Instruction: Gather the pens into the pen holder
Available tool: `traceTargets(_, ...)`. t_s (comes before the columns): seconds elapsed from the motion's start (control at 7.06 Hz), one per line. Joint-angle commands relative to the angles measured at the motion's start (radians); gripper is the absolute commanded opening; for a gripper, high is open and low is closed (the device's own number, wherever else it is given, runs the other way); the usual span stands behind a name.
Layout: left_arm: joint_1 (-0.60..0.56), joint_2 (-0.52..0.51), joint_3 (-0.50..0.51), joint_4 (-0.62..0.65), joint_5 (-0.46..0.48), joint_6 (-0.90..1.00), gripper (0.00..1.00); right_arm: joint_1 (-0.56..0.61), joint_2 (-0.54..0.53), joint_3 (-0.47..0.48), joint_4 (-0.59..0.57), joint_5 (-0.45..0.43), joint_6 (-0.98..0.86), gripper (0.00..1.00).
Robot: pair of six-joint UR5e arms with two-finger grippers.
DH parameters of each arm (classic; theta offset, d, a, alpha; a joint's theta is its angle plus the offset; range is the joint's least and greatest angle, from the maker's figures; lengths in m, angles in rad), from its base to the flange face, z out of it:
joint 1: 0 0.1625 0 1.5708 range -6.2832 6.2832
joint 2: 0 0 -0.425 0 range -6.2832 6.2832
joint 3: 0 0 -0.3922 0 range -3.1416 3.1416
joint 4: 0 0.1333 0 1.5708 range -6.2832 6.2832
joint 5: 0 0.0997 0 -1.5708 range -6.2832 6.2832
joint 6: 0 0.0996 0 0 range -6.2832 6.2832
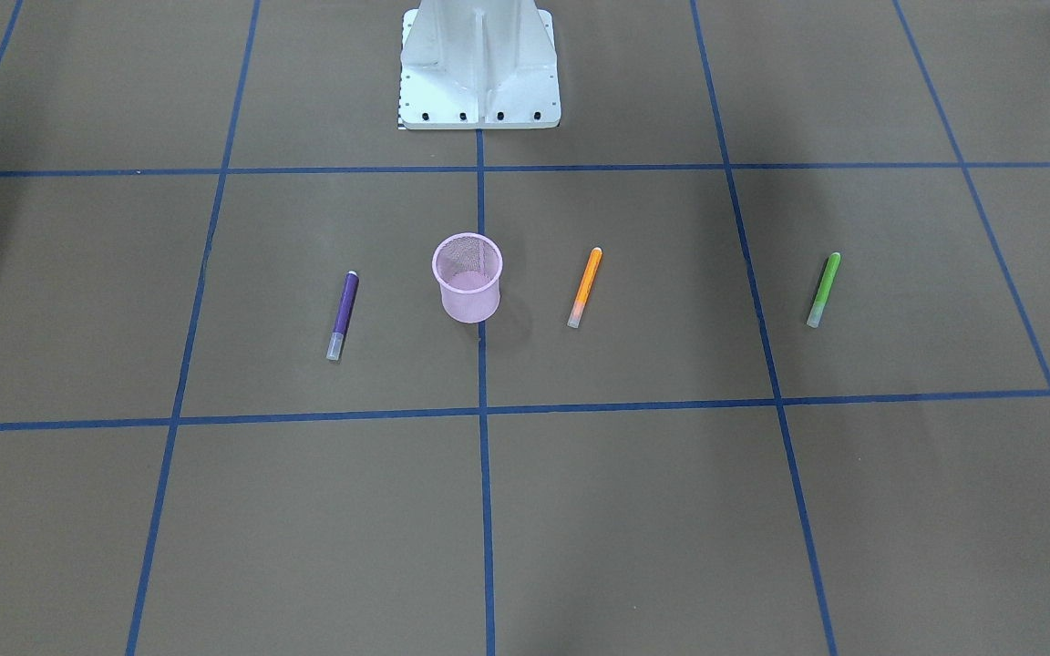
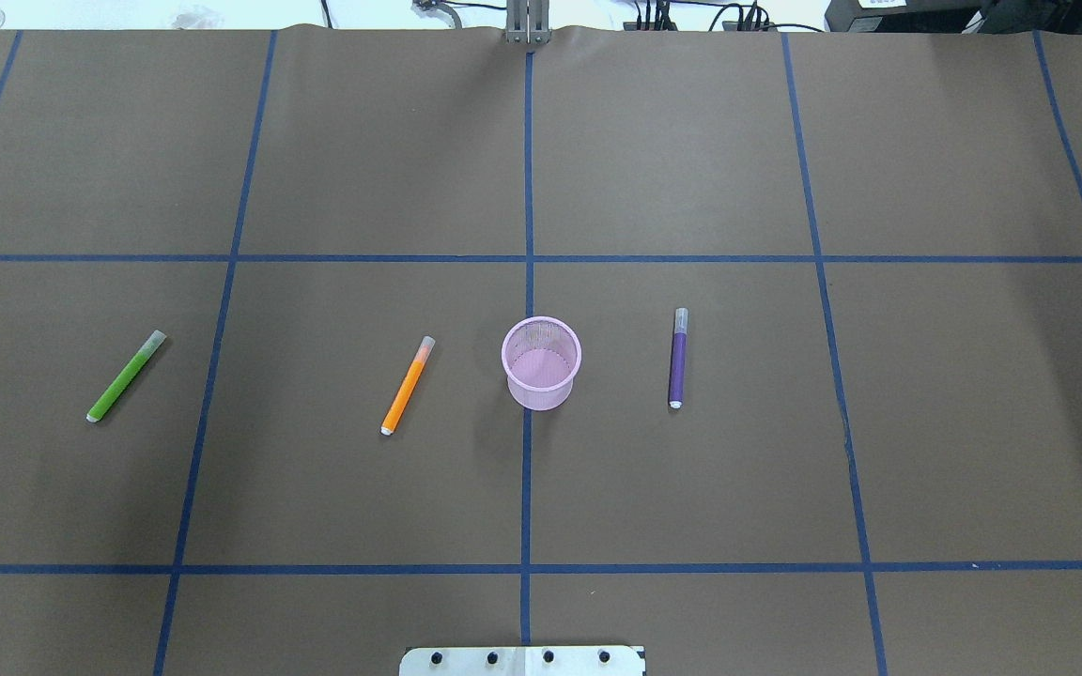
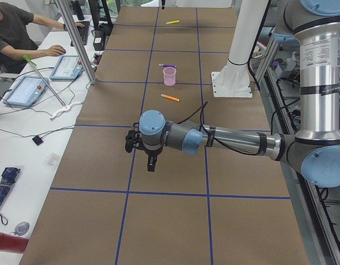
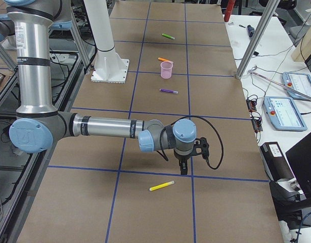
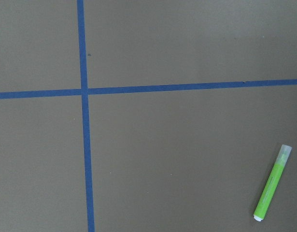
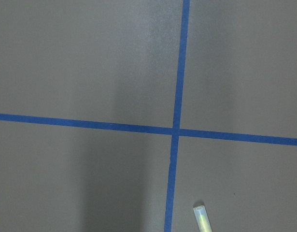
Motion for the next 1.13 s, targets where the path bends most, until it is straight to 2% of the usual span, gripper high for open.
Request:
traceTargets(0.0, 0.001, 0.016, -0.015, -0.005, 0.005, 0.002, 1.00, -0.001, -0.001, 0.001, 0.001, 0.000, 0.000, 0.99)
traceTargets(0.57, 0.001, 0.044, -0.019, -0.028, -0.007, 0.002, 1.00, -0.004, -0.015, 0.002, 0.021, 0.008, 0.005, 0.99)
traceTargets(0.71, 0.005, 0.042, -0.013, -0.029, -0.005, 0.005, 1.00, -0.011, -0.019, -0.004, 0.061, 0.011, 0.005, 0.99)
traceTargets(0.99, 0.005, 0.045, -0.018, -0.050, -0.007, 0.003, 1.00, -0.052, -0.100, -0.007, 0.206, -0.013, 0.015, 0.99)
